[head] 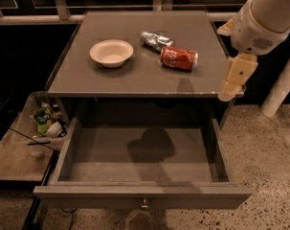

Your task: Place coke can into top drawer

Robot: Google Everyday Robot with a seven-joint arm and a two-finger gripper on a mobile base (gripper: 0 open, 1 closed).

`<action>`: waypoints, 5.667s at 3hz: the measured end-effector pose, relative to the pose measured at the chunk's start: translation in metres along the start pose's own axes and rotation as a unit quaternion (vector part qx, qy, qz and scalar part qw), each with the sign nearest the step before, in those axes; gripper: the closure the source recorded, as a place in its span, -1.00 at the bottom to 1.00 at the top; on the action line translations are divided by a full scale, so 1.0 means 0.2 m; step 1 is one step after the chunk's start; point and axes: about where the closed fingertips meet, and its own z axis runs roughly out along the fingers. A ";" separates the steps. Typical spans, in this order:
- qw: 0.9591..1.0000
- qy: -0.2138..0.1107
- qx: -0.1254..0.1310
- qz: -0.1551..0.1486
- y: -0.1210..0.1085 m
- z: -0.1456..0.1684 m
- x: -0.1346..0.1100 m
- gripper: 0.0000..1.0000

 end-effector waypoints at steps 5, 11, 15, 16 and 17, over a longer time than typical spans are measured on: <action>0.992 -0.084 0.037 0.090 -0.44 0.52 0.05 -1.00; 0.982 -0.114 -0.007 0.152 -0.66 0.76 -0.37 -1.00; 0.982 -0.068 -0.009 0.173 -0.66 0.99 -0.28 -0.15; 0.982 -0.068 -0.009 0.173 -0.66 0.99 -0.28 0.30; 0.983 -0.067 -0.012 0.168 -0.65 0.99 -0.28 0.77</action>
Offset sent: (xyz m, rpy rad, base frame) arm 0.1243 -0.0243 -0.0811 0.0916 -0.0045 -0.0866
